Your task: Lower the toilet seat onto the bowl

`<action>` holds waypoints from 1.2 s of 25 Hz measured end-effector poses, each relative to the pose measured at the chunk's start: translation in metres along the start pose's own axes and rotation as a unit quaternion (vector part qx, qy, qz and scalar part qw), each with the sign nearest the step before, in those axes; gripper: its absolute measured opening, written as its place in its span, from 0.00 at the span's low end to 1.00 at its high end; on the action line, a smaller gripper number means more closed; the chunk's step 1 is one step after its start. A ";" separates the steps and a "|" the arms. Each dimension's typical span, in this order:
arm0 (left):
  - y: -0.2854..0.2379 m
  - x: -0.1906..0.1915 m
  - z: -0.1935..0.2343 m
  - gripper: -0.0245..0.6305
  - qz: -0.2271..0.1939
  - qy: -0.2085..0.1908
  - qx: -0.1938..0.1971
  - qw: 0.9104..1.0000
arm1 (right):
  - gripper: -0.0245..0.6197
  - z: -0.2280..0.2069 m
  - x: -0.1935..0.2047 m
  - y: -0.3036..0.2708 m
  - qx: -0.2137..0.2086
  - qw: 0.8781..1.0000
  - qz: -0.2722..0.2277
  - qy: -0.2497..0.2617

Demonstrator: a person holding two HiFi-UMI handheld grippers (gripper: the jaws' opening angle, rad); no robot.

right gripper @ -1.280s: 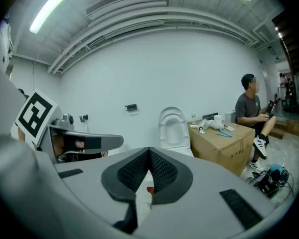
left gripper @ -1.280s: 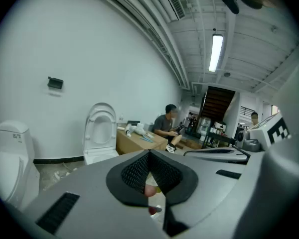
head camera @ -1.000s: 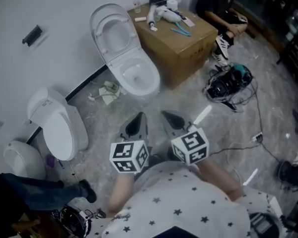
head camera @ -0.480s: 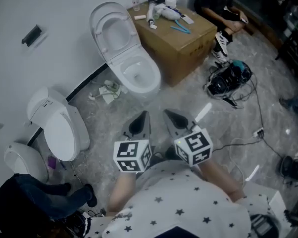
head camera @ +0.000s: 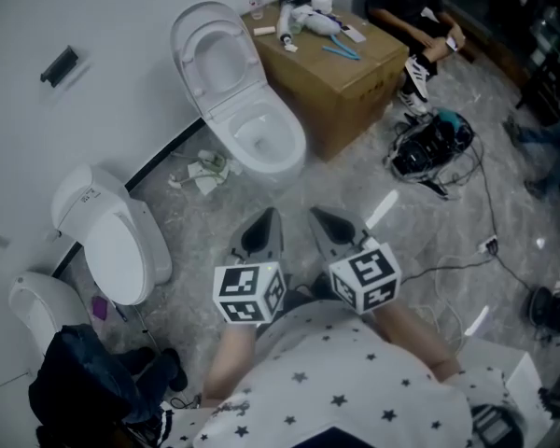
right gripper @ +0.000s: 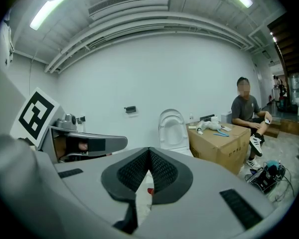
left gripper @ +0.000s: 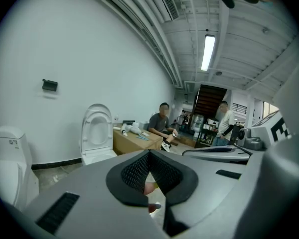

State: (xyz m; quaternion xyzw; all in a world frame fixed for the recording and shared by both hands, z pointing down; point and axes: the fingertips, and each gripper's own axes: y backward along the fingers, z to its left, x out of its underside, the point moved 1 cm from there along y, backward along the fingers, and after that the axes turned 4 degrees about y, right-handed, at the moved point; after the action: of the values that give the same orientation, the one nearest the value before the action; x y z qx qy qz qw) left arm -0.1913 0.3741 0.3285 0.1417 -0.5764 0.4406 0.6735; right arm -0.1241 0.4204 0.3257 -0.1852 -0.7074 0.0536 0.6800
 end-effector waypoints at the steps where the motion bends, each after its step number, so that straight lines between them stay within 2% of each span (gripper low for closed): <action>1: 0.000 0.000 0.001 0.04 0.000 0.001 0.001 1.000 | 0.05 0.001 0.001 -0.001 -0.001 1.000 0.000 -0.004; 12: -0.018 0.000 0.006 0.04 0.005 0.011 0.001 1.000 | 0.05 -0.011 -0.002 -0.011 -0.012 1.000 0.001 -0.014; 23: -0.073 -0.023 0.030 0.04 -0.003 0.024 -0.032 0.999 | 0.05 -0.056 -0.021 -0.068 -0.048 0.999 0.008 0.003; 30: -0.118 -0.035 0.048 0.03 0.004 0.031 -0.036 0.999 | 0.05 -0.087 -0.033 -0.108 -0.058 0.998 0.010 0.004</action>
State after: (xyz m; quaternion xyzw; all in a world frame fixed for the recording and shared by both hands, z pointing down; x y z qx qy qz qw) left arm -0.1312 0.2584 0.3486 0.1008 -0.5715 0.4265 0.6938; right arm -0.0586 0.2938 0.3360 -0.2313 -0.7046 0.0185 0.6706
